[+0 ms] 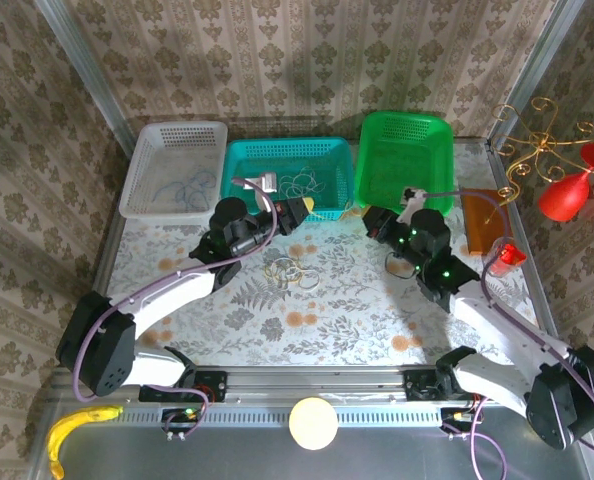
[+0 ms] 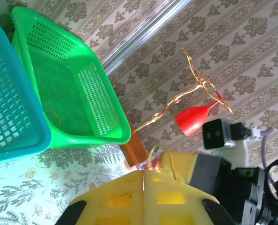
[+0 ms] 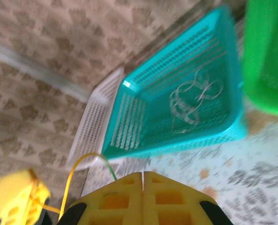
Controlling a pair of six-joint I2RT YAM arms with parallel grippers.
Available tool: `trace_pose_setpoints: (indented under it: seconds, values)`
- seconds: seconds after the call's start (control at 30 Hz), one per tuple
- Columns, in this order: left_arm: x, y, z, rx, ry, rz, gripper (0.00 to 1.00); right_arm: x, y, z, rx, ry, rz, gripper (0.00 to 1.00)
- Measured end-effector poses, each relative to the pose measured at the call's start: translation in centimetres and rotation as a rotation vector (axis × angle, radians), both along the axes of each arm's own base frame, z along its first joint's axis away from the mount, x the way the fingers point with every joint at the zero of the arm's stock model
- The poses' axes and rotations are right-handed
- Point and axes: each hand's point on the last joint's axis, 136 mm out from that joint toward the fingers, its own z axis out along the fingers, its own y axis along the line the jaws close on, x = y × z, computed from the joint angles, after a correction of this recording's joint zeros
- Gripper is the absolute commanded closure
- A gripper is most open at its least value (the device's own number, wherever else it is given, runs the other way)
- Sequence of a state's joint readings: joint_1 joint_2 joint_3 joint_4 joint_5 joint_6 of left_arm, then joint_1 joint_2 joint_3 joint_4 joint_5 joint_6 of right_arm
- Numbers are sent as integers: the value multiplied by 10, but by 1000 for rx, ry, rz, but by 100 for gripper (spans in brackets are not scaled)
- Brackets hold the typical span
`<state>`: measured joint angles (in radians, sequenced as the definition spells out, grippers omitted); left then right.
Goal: Untangle the cables
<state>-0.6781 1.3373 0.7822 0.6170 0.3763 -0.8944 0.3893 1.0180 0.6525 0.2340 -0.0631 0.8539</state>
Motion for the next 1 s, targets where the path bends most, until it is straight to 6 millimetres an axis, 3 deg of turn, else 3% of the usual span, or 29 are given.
trace_pose_setpoints:
  seconds: [0.07, 0.1, 0.2, 0.3, 0.43, 0.6, 0.8, 1.0]
  values:
    - [0, 1, -5, 6, 8, 4, 100, 3, -19, 6, -18, -13, -54, 100]
    - [1, 2, -6, 8, 9, 7, 89, 5, -27, 11, -29, -21, -76, 100]
    - [2, 3, -6, 12, 4, 9, 39, 11, -35, 28, -62, -46, -101, 100]
    - [2, 3, -7, 14, 3, 10, 1, 20, -36, 47, -99, -79, -111, 100]
    - [4, 5, -12, 37, 2, 18, 0, 40, -44, 67, -179, -110, -172, 100]
    - [7, 13, -28, 88, 22, 42, 0, 71, -61, 73, -304, -111, -279, 100]
    - [1, 24, -38, 135, 29, 62, 0, 108, -75, 53, -463, -59, -376, 100]
    - [-5, 33, -37, 165, 14, 79, 0, 135, -83, 11, -597, 31, -416, 100]
